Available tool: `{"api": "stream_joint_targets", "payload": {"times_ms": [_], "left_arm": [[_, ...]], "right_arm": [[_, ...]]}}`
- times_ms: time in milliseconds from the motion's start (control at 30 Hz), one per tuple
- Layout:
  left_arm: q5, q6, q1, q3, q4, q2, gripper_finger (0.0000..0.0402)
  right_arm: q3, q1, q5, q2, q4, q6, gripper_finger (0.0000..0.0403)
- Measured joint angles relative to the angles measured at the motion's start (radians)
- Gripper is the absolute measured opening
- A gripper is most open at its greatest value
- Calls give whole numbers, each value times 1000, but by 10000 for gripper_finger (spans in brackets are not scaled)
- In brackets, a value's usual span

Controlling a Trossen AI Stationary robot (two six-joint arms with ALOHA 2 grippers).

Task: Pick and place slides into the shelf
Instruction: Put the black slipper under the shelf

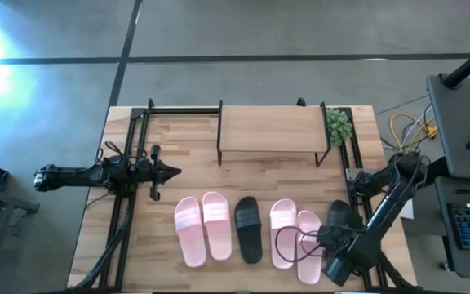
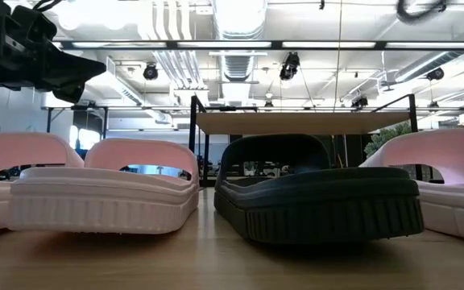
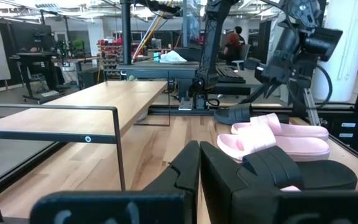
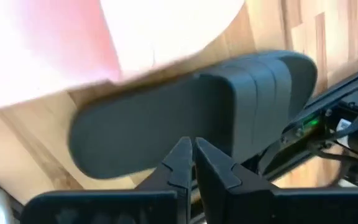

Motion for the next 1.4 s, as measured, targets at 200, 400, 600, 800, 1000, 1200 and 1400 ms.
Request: {"api": "stream_joint_targets", "payload": {"times_ms": [200, 400, 600, 800, 1000, 1200, 1400], "left_arm": [[0, 0, 0, 0, 0, 0, 0], [0, 0, 0, 0, 0, 0, 0], [0, 0, 0, 0, 0, 0, 0], [0, 0, 0, 0, 0, 0, 0], [0, 0, 0, 0, 0, 1, 0], [0, 0, 0, 0, 0, 0, 0], [0, 0, 0, 0, 0, 0, 0]], "right_arm": [[-3, 3, 60, -55, -8, 91, 33], [-18, 6, 64, -63, -38, 47, 96], [-54, 11, 70, -47, -36, -55, 182], [-107, 11, 80, -46, -19, -100, 223], [-197, 22, 72, -46, 70, -103, 228], [-280, 21, 73, -46, 48, -64, 224], [-350, 21, 72, -46, 65, -14, 212]]}}
